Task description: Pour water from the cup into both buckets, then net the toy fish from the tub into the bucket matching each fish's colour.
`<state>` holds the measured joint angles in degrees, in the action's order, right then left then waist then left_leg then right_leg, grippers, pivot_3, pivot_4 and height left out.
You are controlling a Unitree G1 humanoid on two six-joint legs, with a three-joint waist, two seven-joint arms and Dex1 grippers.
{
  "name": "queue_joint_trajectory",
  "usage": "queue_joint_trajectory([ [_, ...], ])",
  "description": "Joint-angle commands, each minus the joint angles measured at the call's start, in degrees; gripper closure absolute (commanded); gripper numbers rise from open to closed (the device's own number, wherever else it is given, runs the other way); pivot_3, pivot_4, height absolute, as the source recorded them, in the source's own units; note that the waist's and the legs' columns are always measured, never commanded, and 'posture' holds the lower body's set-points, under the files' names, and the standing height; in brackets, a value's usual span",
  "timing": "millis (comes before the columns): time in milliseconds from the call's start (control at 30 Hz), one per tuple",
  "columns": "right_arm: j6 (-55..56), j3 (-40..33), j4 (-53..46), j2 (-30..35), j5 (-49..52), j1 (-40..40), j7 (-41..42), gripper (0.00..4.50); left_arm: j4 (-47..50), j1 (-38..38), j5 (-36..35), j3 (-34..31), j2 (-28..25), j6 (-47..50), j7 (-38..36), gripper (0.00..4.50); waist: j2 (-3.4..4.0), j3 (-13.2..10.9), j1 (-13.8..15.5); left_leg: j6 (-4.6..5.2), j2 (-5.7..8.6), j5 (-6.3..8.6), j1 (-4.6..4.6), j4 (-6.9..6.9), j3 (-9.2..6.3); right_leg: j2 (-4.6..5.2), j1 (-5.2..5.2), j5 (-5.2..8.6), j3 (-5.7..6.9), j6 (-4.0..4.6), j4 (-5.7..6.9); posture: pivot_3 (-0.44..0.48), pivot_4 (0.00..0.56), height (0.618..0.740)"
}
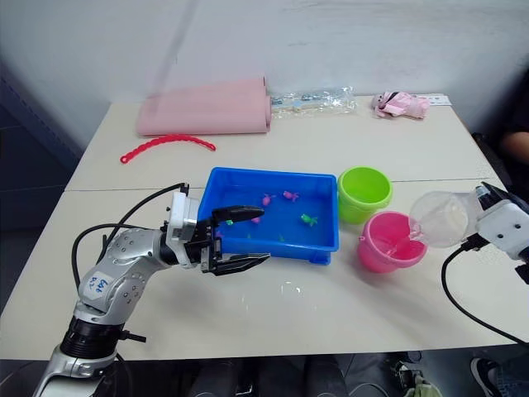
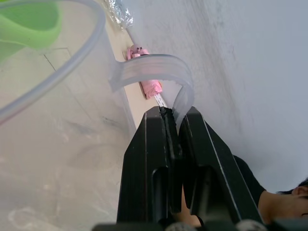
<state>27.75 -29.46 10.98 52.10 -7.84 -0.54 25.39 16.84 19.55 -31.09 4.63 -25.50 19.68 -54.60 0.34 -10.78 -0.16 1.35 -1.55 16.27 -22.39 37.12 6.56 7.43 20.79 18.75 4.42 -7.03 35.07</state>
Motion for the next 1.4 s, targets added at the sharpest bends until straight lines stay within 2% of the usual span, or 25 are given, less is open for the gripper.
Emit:
queue_joint_trajectory([
  [33, 2.6, -0.8, 0.5, 1.4, -0.8, 0.8, -2.8, 4.45, 0.5, 0.4, 0.1, -0.3, 0.3, -1.3, 0.0, 0.0, 0.0, 0.0, 0.0, 0.0, 0.0, 0.0, 0.0, 0.01, 0.0, 0.0, 0.0, 0.0, 0.0, 0.0, 0.0, 0.0, 0.15, 0.74],
  [567, 7.5, -0.7, 3.1, 2.3, -5.9, 1.2, -10.7, 4.45, -0.9, 0.9, 1.2, -0.4, 1.0, -3.2, 0.3, 0.0, 0.0, 0.0, 0.0, -0.01, 0.0, -0.01, 0.0, 0.02, 0.0, 0.0, 0.0, 0.0, -0.01, 0.0, 0.0, 0.0, 0.15, 0.74],
  [1033, 9.5, 0.9, 7.1, 2.8, -4.8, 2.3, -10.9, 4.45, -1.3, 0.9, 1.4, -0.6, 1.2, -3.7, 0.6, 0.0, 0.0, 0.0, 0.0, 0.0, 0.0, -0.01, 0.0, 0.04, 0.0, 0.0, -0.01, 0.0, -0.01, 0.0, 0.01, 0.0, 0.15, 0.74],
  [1133, 8.0, 1.1, 8.2, 1.4, 0.6, 2.9, -8.2, 4.45, -1.3, 0.8, 1.3, -0.7, 1.1, -3.8, 0.7, 0.0, 0.0, 0.0, 0.0, 0.01, 0.0, -0.02, 0.0, 0.05, 0.0, 0.0, -0.02, 0.0, -0.01, 0.0, 0.01, 0.0, 0.15, 0.74],
  [1233, 2.2, 0.6, 6.5, -1.9, 11.5, 3.4, -2.4, 4.45, -0.9, 0.3, 1.2, -0.8, 0.8, -3.6, 0.7, 0.0, 0.0, 0.0, -0.1, 0.01, 0.0, -0.02, 0.0, 0.05, 0.0, 0.0, -0.02, 0.0, -0.01, 0.0, 0.02, 0.0, 0.15, 0.74],
  [1400, -7.6, -1.3, 4.1, -3.5, 20.9, 4.8, 1.4, 4.45, -0.4, -0.2, 1.0, -1.0, 0.4, -3.3, 0.8, 0.0, -0.09, 0.0, -0.1, 0.02, -0.02, -0.02, 0.07, 0.07, -0.03, 0.0, -0.11, 0.0, 0.01, 0.0, 0.02, 0.0, 0.15, 0.74],
])
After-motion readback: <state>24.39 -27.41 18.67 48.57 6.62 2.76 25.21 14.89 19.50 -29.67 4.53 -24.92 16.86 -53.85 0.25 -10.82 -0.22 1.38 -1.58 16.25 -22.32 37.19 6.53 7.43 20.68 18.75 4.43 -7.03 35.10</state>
